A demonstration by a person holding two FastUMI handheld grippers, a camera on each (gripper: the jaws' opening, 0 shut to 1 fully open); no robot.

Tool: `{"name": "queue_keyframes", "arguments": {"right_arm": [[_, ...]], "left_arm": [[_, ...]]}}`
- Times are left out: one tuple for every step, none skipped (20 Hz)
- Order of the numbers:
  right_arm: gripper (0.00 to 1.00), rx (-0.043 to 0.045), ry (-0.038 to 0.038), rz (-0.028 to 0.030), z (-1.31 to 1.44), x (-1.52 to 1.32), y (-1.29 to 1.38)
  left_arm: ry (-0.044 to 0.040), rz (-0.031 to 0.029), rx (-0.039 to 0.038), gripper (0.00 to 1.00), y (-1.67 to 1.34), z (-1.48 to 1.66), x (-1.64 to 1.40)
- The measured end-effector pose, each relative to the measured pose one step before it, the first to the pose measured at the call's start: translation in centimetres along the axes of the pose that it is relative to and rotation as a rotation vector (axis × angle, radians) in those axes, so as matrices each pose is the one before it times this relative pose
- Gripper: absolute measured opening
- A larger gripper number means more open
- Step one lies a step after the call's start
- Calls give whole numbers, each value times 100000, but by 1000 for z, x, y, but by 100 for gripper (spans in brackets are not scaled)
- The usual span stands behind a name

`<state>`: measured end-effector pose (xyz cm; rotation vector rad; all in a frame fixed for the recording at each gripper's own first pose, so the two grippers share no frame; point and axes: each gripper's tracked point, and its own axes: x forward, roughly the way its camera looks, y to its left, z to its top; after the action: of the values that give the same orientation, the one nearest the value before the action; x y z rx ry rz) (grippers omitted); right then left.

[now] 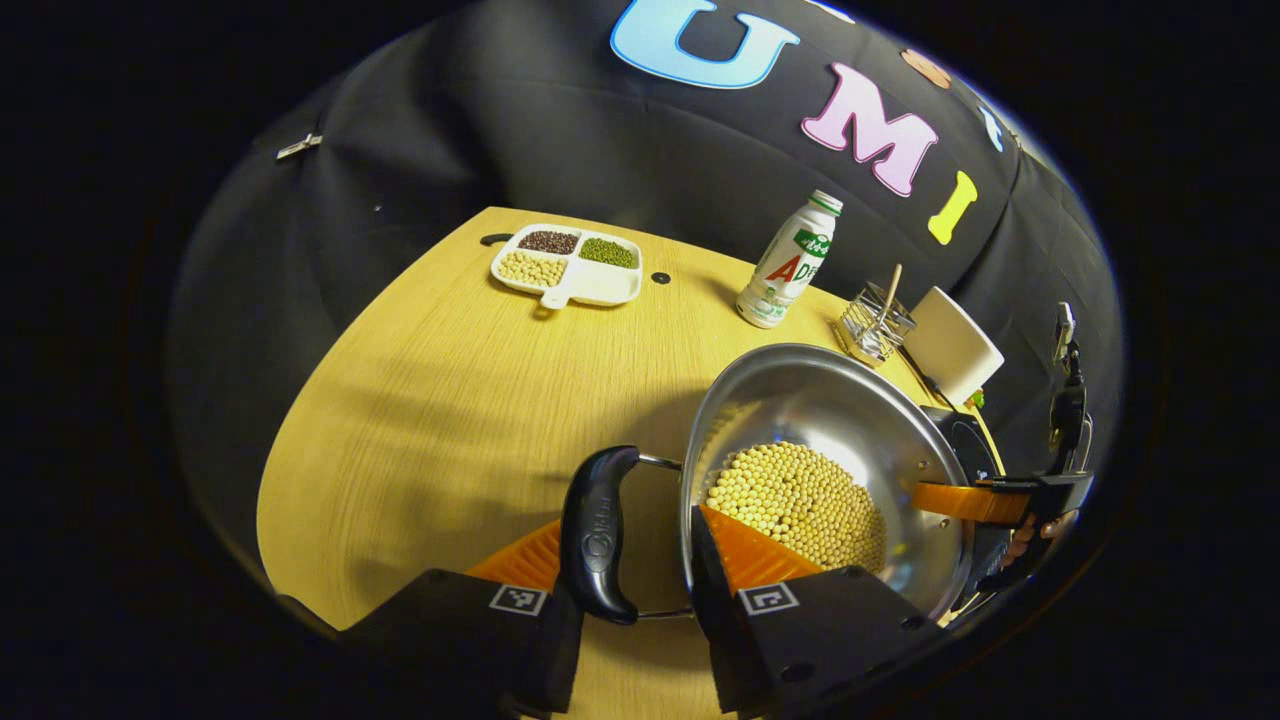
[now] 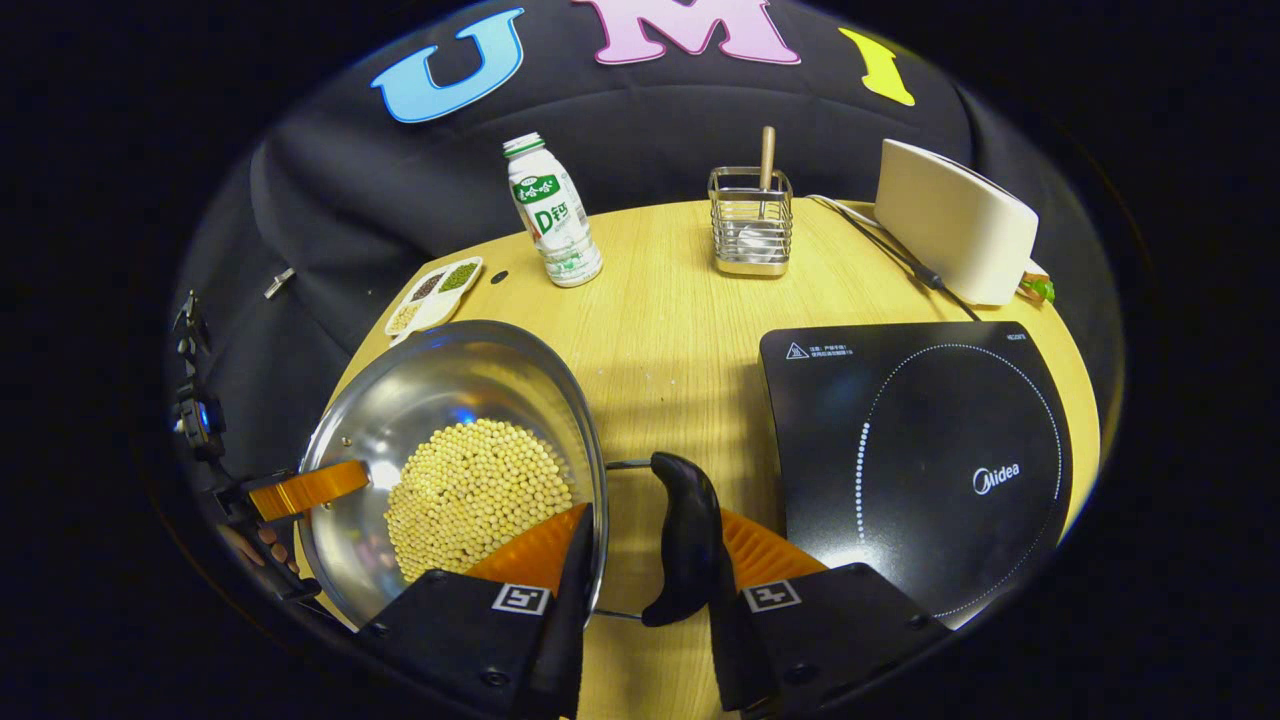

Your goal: First push the handle of the pot to place it horizontally, then grasp the pot with both hands and set it on the induction cooktop.

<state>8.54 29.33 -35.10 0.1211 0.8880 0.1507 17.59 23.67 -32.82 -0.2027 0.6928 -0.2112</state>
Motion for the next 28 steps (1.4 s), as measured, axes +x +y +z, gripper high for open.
{"name": "queue_keyframes", "arguments": {"right_arm": [[55, -229, 54, 99, 60, -739, 39], [55, 265, -113, 167, 36, -761, -8], [55, 166, -189, 120, 191, -798, -106], [55, 31, -79, 176, -15, -931, -104], [55, -110, 95, 168, 24, -1002, -221], [55, 70, 125, -130, -83, -990, -326], [55, 419, -57, -54, -46, -1107, -418], [55, 406, -117, -170, -64, -1163, -400], [55, 392, -395, -224, 177, -1088, -573], [55, 107, -734, -478, 176, -973, -579], [55, -267, -1059, -522, 352, -958, -707], [55, -402, -1008, -557, 307, -911, -718], [55, 91, -809, -755, 300, -792, -823], [55, 324, -775, -600, 232, -635, -796], [55, 355, -981, -631, 378, -601, -927], [55, 332, -576, -442, 290, -472, -726], [55, 380, -566, -473, 256, -472, -860], [55, 541, -464, -664, 111, -396, -881], [55, 793, -562, -714, 323, -252, -912], [54, 589, -83, -806, 159, -170, -886], [54, 399, -415, -621, 274, -110, -880], [54, 259, -532, -503, 264, -106, -820], [54, 419, -472, -415, 408, -118, -916], [55, 331, -431, -285, 239, -179, -773], [55, 531, -247, -333, 319, -107, -948], [54, 482, -248, -253, 174, -64, -843], [54, 519, -28, -170, 229, 60, -873], [50, 643, 167, -202, 110, 67, -847]], "left_arm": [[-318, 261, 163, 55, -285, 45, -651], [-276, 152, -55, 55, -328, 64, -720], [-201, 155, -272, 55, -420, -22, -835], [-185, 146, 108, 55, -519, 41, -869], [-108, 121, 112, 55, -566, -10, -781], [-205, -256, 231, 55, -703, 21, -830], [-178, -349, 502, 55, -856, 39, -826], [-662, -505, 415, 55, -874, 123, -737], [-148, -243, 137, 54, -898, -35, -663], [-269, -264, -534, 55, -982, 91, -569], [290, -587, 233, 54, -1020, -51, -390], [-6, -635, 507, 54, -1012, 50, -334], [-517, -700, 154, 55, -1031, 88, -135], [-218, -675, -191, 55, -927, 98, -61], [77, -662, -29, 54, -1164, -10, 63], [-41, -612, 453, 54, -992, 45, 85], [-264, -523, 539, 54, -948, 115, 157], [-240, -421, -5, 54, -891, 47, 196], [-297, -261, 682, 54, -895, 61, 347], [-66, -30, 713, 54, -826, 66, 345], [140, -113, 805, 54, -873, 1, 428], [-20, -426, 436, 55, -854, 128, 349], [-75, -531, 145, 53, -849, 113, 452], [289, -572, 216, 55, -861, 115, 345], [255, -503, 413, 55, -818, 27, 542], [242, -374, 631, 55, -847, 72, 417], [300, -172, 348, 54, -694, 14, 546], [238, -143, 385, 55, -843, 106, 493]]}}
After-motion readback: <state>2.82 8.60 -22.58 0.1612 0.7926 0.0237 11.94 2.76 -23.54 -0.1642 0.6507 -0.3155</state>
